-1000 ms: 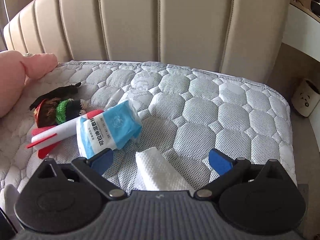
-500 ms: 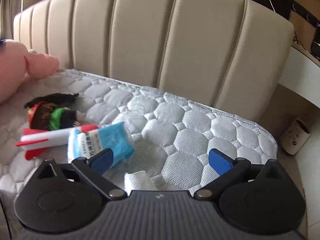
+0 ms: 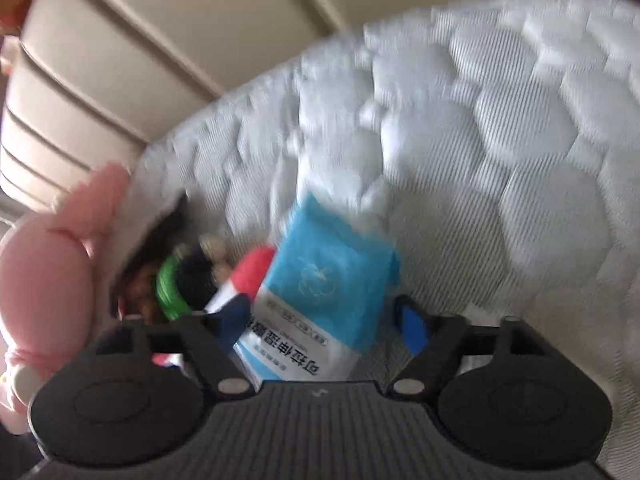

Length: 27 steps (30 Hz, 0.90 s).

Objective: Clean container
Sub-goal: 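Grasp the folded white tissue with the right tool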

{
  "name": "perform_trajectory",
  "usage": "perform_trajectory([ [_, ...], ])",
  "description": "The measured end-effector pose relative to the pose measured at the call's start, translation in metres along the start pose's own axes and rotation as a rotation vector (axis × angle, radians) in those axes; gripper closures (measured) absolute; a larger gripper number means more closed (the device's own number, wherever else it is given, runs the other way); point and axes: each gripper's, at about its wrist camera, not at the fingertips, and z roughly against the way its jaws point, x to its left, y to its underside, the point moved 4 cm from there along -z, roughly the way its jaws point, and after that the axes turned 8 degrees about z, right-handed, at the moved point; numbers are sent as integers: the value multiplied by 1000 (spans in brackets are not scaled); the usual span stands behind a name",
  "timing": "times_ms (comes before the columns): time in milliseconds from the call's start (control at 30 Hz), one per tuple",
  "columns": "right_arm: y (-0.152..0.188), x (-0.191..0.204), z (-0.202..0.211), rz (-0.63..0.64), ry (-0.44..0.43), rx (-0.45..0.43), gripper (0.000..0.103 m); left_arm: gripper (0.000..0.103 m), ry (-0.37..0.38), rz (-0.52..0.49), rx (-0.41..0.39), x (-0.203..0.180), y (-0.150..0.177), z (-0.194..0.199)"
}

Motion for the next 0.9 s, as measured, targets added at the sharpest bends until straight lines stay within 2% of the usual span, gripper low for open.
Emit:
perform_trajectory([
  [100, 9, 1, 14, 11, 31, 0, 48, 0, 54, 18, 0, 2, 0, 5],
  [167, 16, -6, 26, -43, 45, 0, 46, 0, 117, 69, 2, 5, -2, 9],
  [233, 23, -16, 28, -105, 7, 24, 42, 0, 167, 130, 26, 10, -2, 9],
  [300, 25, -19, 36, -94, -11, 22, 41, 0, 175, 172, 61, 14, 1, 4],
  [333, 23, -17, 47, -46, -3, -10, 41, 0, 179, 192, 79, 16, 3, 2],
  [367, 22, -14, 61, 34, 40, -53, 37, 0, 182, 208, 92, 18, 6, 1],
  [400, 21, -12, 75, 126, 99, -97, 29, 0, 188, 219, 99, 19, 8, 1],
  [467, 24, -5, 99, 325, 241, -168, 23, 0, 210, 239, 136, 19, 10, -2],
  [533, 39, -4, 101, 538, 398, -155, 23, 0, 255, 237, 212, 12, 11, -12],
  [567, 48, -7, 99, 618, 444, -135, 24, 0, 284, 220, 251, 6, 15, -17],
  [633, 59, -11, 83, 660, 433, -84, 31, 0, 315, 151, 316, -11, 23, -24],
  [667, 64, -13, 74, 671, 420, -58, 33, 0, 305, 107, 331, -20, 27, -28],
  [733, 66, -10, 53, 711, 433, -12, 44, 0, 231, 9, 319, -33, 30, -34],
  [767, 65, -6, 43, 743, 455, 9, 61, 0, 191, -41, 299, -37, 30, -36],
  [800, 64, -3, 39, 764, 475, 15, 84, 0, 161, -69, 279, -38, 29, -37],
  [833, 61, -4, 42, 742, 477, 1, 90, 0, 124, -86, 256, -36, 26, -37],
  [900, 55, -10, 54, 657, 463, -43, 92, 0, 41, -87, 224, -24, 22, -35],
])
